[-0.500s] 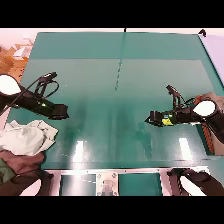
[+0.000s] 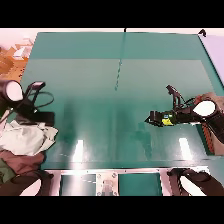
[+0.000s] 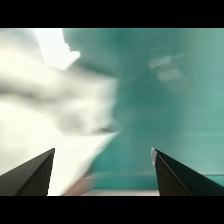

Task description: Fold the shirts.

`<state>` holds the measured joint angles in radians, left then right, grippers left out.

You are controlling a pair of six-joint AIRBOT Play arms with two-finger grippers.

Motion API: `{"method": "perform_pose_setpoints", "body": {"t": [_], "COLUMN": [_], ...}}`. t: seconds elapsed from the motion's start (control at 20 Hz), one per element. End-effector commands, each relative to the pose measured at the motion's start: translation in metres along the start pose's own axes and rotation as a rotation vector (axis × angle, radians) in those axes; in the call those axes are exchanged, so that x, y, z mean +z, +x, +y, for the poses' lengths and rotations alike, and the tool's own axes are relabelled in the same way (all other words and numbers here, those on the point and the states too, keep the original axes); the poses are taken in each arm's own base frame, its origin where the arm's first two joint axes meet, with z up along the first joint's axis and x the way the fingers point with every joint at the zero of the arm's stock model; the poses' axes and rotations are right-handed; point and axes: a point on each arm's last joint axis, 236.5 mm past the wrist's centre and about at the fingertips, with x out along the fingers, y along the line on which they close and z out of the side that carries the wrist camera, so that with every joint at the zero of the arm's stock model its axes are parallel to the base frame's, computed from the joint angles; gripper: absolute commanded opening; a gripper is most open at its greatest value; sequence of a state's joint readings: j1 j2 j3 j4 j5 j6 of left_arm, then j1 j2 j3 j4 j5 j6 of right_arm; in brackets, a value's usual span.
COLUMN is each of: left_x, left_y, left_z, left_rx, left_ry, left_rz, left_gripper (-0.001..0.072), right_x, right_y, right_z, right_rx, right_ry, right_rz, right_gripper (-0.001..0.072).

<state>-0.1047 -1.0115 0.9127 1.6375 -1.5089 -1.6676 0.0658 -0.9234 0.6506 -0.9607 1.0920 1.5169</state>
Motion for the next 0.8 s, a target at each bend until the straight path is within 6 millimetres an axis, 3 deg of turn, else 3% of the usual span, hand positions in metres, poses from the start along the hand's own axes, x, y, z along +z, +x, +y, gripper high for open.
{"method": "perform_pose_setpoints", "body": {"t": [0.0, 0.1, 0.25, 0.3, 0.35, 0.4, 0.45, 0.6, 0.65, 0.75], "left_x": [-0.044, -0.058, -0.046, -0.038, -0.03, -0.024, -0.023, -0.023, -0.016, 0.014], "left_y": [0.018, 0.05, 0.082, 0.087, 0.089, 0.09, 0.09, 0.078, 0.063, 0.014], "left_z": [0.084, 0.089, 0.097, 0.099, 0.1, 0.099, 0.097, 0.09, 0.086, 0.065], "left_rx": [0.351, 0.331, 0.297, 0.287, 0.274, 0.261, 0.254, 0.219, 0.195, 0.149], "left_ry": [-0.082, -0.092, -0.103, -0.111, -0.117, -0.102, -0.073, -0.025, -0.014, 0.041], "left_rz": [0.159, 0.196, 0.1, 0.057, 0.019, -0.001, -0.001, 0.023, 0.014, -0.075], "left_gripper": [0.072, 0.072, 0.0714, 0.0607, 0.0433, 0.0253, 0.0013, 0.0018, 0.0018, 0.0017], "right_x": [0.0, 0.0, 0.0, 0.0, 0.0, 0.0, 0.0, 0.0, 0.0, 0.0], "right_y": [0.0, 0.0, 0.0, 0.0, 0.0, 0.0, 0.0, 0.0, 0.0, 0.0], "right_z": [0.0, 0.0, 0.0, 0.0, 0.0, 0.0, 0.0, 0.0, 0.0, 0.0], "right_rx": [0.001, 0.001, 0.001, 0.001, 0.001, 0.001, 0.001, 0.001, 0.001, 0.001], "right_ry": [-0.001, -0.001, 0.0, -0.001, -0.001, 0.0, 0.0, 0.0, 0.0, 0.0], "right_rz": [0.0, 0.0, 0.0, 0.0, 0.0, 0.0, 0.0, 0.0, 0.0, 0.0], "right_gripper": [0.0019, 0.0019, 0.0018, 0.0018, 0.0019, 0.0019, 0.0019, 0.0019, 0.0019, 0.0019]}}
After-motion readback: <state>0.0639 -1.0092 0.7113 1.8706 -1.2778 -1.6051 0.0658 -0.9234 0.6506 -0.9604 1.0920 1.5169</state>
